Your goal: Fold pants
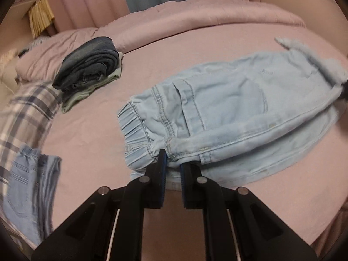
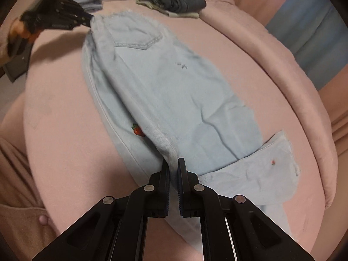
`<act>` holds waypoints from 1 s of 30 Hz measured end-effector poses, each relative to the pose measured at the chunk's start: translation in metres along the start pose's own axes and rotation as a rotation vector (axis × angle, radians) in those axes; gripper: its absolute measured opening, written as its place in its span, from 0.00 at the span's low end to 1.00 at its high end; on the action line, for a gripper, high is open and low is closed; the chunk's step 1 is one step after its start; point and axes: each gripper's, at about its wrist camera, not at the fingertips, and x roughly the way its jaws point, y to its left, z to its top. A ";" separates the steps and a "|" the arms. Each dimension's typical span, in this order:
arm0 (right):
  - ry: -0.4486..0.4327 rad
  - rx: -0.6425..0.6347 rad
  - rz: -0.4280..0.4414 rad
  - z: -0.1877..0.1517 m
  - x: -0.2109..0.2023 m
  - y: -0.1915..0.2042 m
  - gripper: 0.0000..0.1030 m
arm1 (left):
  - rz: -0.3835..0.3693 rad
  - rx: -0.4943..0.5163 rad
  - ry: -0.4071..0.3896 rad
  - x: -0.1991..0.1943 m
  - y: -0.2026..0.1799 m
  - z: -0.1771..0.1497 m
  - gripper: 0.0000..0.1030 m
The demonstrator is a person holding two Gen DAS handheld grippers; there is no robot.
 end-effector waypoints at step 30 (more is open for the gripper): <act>0.256 1.007 -0.021 0.009 0.101 -0.235 0.13 | -0.635 0.175 0.053 0.002 -0.255 0.102 0.25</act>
